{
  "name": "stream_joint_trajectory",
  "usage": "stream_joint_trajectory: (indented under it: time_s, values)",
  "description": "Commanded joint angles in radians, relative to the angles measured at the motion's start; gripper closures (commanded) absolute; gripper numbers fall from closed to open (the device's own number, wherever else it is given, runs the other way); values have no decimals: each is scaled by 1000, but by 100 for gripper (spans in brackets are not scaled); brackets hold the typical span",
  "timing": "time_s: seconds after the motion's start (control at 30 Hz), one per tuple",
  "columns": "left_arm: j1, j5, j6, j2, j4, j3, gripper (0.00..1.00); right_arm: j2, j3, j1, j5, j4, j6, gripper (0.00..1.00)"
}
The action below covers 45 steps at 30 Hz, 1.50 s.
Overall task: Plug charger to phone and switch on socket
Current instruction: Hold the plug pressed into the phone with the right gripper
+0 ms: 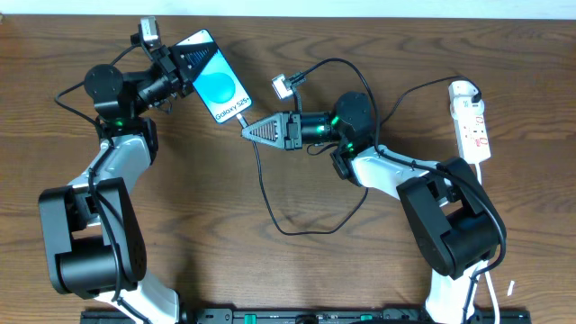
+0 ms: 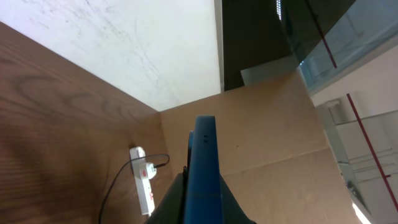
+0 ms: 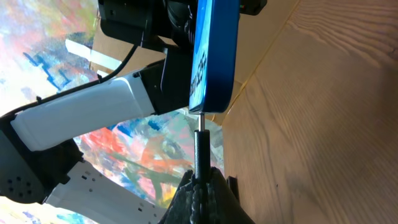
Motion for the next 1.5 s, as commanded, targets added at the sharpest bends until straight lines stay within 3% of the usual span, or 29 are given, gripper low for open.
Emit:
stream_joint_trajectory:
  time_s: [0.0,0.87,1.47]
  values:
    - [1,21,-4,-22,11,12,92,-2,14,8,3,0,-26,99]
    - [-32,30,7,-22,11,12,92,-2,14,8,7,0,-26,99]
    - [-32,134,50,-22,11,12,93,-2,14,8,38,1,20,99]
